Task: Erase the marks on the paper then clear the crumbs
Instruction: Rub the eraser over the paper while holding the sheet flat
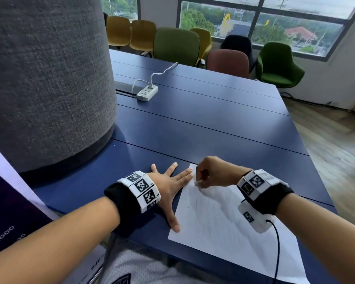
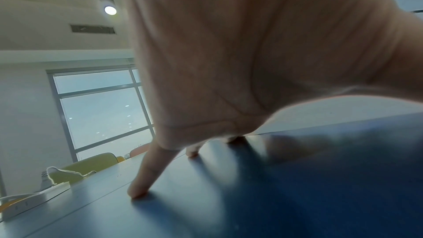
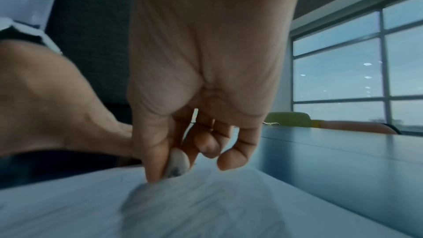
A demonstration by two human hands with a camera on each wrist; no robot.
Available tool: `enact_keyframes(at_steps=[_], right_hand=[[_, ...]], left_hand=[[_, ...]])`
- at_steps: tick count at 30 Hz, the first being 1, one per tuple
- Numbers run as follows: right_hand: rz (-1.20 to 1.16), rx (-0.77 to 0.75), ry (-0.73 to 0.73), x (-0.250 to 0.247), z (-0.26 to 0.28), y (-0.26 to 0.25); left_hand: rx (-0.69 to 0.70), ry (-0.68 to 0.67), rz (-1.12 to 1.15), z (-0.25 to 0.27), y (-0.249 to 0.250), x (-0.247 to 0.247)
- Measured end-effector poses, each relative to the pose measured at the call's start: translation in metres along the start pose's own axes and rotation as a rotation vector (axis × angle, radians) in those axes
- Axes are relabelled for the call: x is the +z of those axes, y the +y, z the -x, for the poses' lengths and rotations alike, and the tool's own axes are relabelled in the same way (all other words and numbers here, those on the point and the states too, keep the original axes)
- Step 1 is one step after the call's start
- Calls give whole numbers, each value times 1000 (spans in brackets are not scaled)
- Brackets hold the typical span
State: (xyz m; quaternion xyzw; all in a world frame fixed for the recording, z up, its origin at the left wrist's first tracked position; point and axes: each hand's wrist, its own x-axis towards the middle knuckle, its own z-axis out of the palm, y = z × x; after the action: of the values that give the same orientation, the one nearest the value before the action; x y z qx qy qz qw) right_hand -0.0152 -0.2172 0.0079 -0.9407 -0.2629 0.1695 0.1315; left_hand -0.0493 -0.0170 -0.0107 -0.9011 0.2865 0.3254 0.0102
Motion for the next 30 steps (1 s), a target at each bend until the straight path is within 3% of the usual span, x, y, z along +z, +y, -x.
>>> enact_keyframes(at_steps=[4,7,9,13,17,22,26,28,30], right_hand=[[21,85,156,0,-6,8],[4,-20,86,7,-1,2],[8,-9,48,2,-4,-1],[61,22,154,0,-10,1],[67,-109,41,4,1,-7],[140,-22,181,1,-3,-3],[70,-157,30,13,10,-11],[101,-99,17,10,10,-9],[106,18,122,4,6,1]], left_hand=[[4,3,-7,-1,0,0],[11,15,8,-2,-1,1],[14,33,15,-3,-2,1],[3,49,34,-6,-6,5],[-90,55,97,-16,-13,12],[-26,63,62,-11,-9,8],[13,60,45,-3,-3,3],[1,42,12,-2,-1,2],[-15,29,-9,-2,0,1]])
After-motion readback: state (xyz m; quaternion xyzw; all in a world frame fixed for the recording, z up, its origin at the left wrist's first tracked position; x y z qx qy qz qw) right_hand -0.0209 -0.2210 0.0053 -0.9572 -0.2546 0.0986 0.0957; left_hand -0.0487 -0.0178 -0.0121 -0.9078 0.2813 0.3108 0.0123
